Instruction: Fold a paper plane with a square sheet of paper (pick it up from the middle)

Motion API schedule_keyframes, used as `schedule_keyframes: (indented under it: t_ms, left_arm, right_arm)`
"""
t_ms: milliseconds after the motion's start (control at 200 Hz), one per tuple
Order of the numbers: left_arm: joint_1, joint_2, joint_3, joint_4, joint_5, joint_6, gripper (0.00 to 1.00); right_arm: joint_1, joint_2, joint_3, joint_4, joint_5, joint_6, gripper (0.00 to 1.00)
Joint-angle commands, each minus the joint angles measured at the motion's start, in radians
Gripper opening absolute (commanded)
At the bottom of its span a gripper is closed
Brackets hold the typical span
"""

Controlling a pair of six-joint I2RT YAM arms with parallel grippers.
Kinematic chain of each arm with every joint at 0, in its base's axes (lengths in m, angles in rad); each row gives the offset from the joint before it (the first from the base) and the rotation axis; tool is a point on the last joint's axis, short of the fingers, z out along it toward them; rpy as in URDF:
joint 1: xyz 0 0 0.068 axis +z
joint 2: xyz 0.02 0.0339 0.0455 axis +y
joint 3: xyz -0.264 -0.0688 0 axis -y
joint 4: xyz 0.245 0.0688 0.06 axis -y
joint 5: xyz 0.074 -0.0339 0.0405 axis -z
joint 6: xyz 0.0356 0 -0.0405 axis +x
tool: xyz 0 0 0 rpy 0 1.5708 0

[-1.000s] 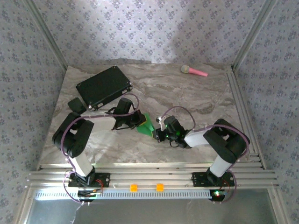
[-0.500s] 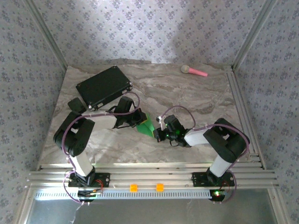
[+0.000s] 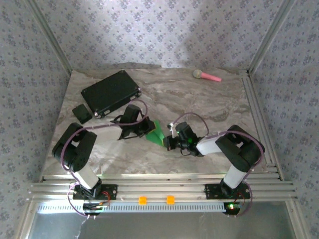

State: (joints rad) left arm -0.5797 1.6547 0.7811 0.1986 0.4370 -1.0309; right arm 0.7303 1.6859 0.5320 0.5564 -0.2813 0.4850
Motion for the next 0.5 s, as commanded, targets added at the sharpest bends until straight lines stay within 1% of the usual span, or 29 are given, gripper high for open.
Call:
schedule_keyframes:
  t_ms: [0,170,350,495]
  left_arm:
    - [-0.021,0.000,-0.002,0.039,0.000,-0.015,0.05]
    - [-0.025,0.034,0.000,0.101,-0.001,-0.038,0.05]
    - [-0.025,0.084,0.042,0.037,-0.018,-0.015,0.04]
    - [-0.025,0.113,0.040,0.058,-0.024,-0.028,0.03]
  right_arm:
    - [-0.011,0.035,-0.013,-0.046,-0.018,0.033,0.02]
    - [-0.015,0.041,-0.012,-0.031,-0.032,0.049,0.02]
    - [-0.016,0.043,-0.006,-0.043,-0.033,0.046,0.03]
    - [-0.015,0.045,-0.004,-0.056,-0.029,0.040,0.03]
